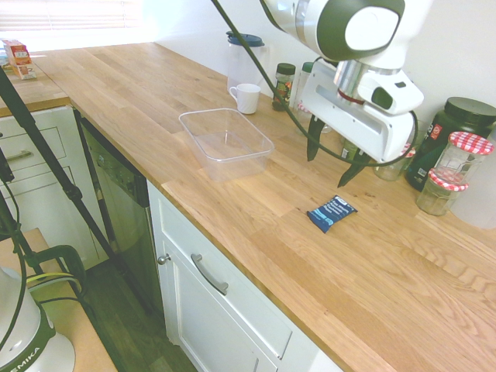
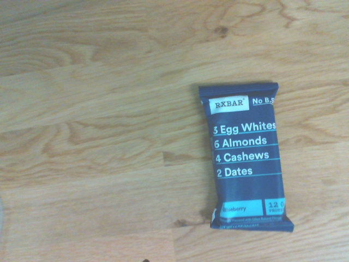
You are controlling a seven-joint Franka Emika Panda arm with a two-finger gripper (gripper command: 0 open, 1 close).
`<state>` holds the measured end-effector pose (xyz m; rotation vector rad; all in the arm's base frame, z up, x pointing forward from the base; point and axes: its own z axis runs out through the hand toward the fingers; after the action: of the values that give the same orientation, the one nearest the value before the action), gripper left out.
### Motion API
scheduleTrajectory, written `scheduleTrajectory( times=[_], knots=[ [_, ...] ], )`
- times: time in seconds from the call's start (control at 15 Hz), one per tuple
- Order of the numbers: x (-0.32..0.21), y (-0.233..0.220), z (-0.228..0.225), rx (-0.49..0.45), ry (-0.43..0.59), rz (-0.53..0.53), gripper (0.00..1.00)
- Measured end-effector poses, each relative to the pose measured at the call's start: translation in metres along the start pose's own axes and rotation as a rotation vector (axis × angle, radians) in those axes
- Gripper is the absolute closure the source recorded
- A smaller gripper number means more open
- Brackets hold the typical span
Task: Put the protein bar into the container
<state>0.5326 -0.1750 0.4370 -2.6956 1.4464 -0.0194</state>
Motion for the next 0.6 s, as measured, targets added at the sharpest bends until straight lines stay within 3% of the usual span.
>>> scheduleTrajectory(
  times=[0.6],
  knots=[
    [0.037,-0.025,0.053,-0.008,0.045,-0.026,0.0]
  ],
)
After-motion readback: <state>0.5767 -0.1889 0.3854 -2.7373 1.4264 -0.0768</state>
